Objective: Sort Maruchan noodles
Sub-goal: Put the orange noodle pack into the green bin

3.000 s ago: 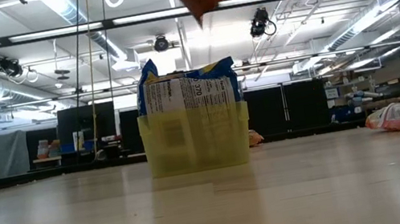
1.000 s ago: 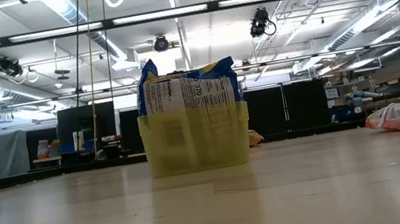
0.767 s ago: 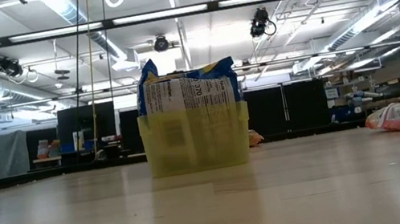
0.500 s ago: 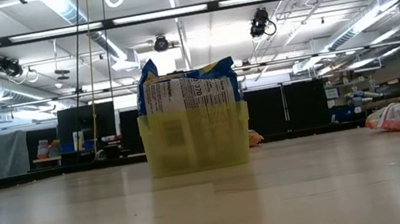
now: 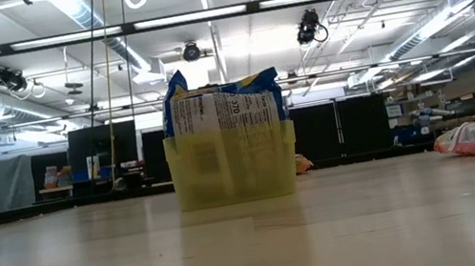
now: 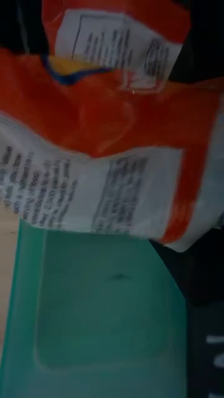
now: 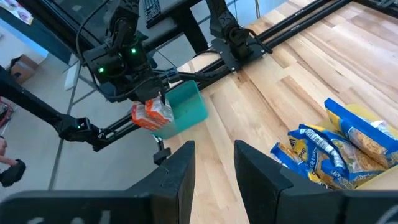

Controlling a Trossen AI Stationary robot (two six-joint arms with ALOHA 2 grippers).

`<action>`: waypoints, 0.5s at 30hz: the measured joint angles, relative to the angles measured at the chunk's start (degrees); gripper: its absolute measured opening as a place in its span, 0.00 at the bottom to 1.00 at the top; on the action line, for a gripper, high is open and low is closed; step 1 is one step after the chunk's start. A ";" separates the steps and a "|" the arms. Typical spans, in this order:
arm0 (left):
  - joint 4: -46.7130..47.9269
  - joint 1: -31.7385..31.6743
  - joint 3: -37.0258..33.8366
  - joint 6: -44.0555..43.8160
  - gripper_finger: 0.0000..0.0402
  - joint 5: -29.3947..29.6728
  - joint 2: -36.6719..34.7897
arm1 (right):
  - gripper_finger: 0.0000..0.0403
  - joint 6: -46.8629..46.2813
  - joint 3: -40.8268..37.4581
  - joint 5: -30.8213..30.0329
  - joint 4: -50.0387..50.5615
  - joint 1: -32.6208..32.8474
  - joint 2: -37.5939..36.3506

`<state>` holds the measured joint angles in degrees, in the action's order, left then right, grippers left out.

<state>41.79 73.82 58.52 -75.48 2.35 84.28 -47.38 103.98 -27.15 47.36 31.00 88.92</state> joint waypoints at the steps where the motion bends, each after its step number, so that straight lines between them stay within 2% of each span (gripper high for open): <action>1: 0.01 -0.57 0.00 0.73 0.52 -1.26 -0.27 | 0.29 0.16 0.00 0.02 0.05 0.00 0.00; 8: 0.01 -3.57 0.00 2.67 0.54 -8.60 -0.62 | 0.29 1.07 0.00 -1.27 2.58 0.00 0.00; 15: -1.27 -5.40 0.00 3.30 0.63 -10.58 -0.69 | 0.29 1.03 -1.43 -1.68 4.60 0.00 0.00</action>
<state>40.53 68.42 58.52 -72.18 -8.23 83.59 -46.35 102.56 -28.83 51.96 31.00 88.92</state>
